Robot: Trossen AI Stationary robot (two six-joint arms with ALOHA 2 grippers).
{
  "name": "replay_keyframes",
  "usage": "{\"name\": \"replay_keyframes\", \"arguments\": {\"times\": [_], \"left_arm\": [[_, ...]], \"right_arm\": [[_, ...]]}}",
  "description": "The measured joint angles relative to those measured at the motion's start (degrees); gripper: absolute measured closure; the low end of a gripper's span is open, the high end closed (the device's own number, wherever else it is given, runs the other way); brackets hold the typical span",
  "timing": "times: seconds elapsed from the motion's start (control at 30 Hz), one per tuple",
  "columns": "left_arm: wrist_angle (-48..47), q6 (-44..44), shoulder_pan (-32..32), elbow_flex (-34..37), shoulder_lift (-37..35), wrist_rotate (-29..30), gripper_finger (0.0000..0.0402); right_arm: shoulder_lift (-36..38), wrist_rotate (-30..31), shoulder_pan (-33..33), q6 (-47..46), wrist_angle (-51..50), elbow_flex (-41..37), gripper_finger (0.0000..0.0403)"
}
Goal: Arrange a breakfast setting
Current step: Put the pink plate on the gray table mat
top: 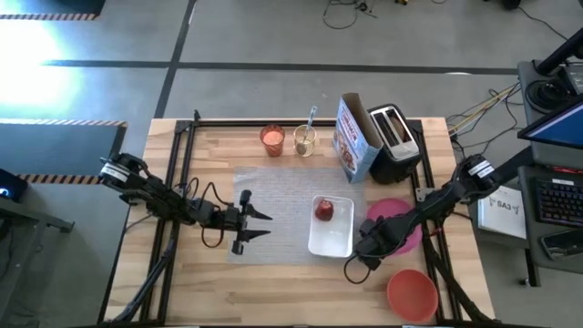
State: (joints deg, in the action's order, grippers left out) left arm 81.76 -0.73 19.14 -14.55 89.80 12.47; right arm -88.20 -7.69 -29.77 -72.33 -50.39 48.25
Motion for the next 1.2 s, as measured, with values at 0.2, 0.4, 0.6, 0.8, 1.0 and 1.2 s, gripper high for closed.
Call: {"name": "replay_keyframes", "arguments": {"times": [0.2,0.4,0.6,0.8,1.0,1.2], "left_arm": [[0.0,0.0,0.0,-0.2,0.0,0.0,0.0239],[0.0,0.0,0.0,-0.4,0.0,0.0,0.0239],[0.0,0.0,0.0,-0.4,0.0,0.0,0.0239],[-0.1,0.0,0.0,-0.4,0.0,0.0,0.0239],[-0.1,0.0,0.0,-0.4,0.0,0.0,0.0239],[-0.1,0.0,0.0,-0.4,0.0,0.0,0.0239]], "right_arm": [[1.0,0.0,0.0,1.8,0.1,0.0,0.0371],[1.7,-1.7,0.0,5.8,-0.9,0.7,0.0386],[3.0,-4.8,0.0,10.3,-7.8,5.3,0.0390],[5.0,-4.3,0.0,10.6,-14.4,12.4,0.0393],[5.2,1.9,-0.3,13.0,-20.4,21.0,0.0393],[4.2,9.7,-0.4,15.7,-25.9,28.9,0.0393]]}}
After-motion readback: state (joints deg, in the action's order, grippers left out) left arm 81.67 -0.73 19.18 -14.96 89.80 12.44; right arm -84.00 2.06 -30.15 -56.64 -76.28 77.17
